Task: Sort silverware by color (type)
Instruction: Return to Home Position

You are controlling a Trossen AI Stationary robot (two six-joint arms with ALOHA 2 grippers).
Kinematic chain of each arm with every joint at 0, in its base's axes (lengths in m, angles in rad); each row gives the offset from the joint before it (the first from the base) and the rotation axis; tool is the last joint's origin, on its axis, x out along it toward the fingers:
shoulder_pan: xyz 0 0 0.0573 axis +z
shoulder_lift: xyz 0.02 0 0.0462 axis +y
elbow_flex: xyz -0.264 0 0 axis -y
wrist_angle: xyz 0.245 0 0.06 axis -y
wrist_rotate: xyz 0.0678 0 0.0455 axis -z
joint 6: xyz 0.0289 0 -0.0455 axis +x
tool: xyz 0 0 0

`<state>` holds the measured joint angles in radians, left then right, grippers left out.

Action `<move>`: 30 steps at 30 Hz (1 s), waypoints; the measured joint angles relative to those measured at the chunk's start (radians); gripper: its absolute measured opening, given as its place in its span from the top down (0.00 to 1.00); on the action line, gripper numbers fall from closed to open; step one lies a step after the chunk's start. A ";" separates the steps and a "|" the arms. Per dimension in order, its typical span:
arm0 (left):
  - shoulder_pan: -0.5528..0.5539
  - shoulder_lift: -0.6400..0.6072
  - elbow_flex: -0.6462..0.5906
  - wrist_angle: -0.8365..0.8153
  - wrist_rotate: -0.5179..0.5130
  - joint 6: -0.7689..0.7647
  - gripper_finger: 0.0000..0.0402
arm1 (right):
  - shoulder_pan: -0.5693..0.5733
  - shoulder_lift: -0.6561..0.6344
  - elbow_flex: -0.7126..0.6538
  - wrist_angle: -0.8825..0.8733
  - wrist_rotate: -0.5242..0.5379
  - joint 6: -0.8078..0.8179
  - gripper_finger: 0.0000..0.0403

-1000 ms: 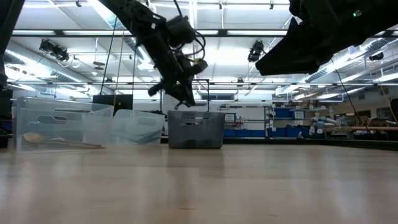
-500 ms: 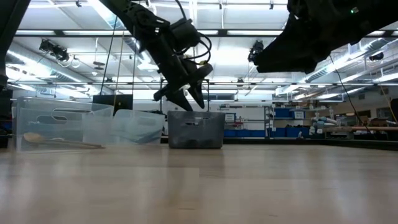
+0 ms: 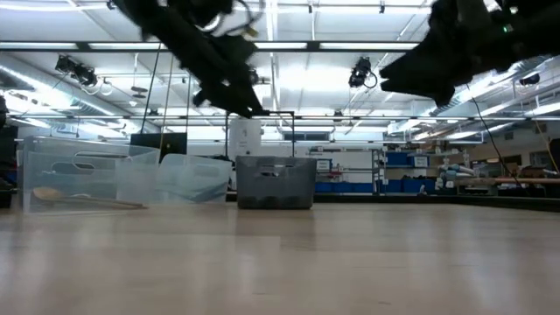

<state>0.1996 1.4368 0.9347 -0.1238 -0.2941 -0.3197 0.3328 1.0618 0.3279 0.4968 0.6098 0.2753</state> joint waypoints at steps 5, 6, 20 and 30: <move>-0.044 -0.196 -0.182 0.178 0.043 0.052 0.64 | -0.116 -0.175 -0.118 0.078 -0.098 -0.032 0.60; -0.057 -0.237 -0.218 0.208 0.050 0.069 0.65 | -0.138 -0.209 -0.133 0.073 -0.110 -0.034 0.60; -0.199 -0.737 -0.716 0.553 0.134 0.157 0.77 | -0.334 -0.607 -0.297 0.072 -0.132 0.028 0.64; -0.236 -1.098 -0.870 0.454 0.139 0.091 0.85 | -0.360 -0.832 -0.322 -0.106 -0.143 0.006 0.65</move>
<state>-0.0363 0.3384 0.0646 0.3302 -0.1551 -0.2289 -0.0270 0.2299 0.0059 0.3913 0.4671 0.2816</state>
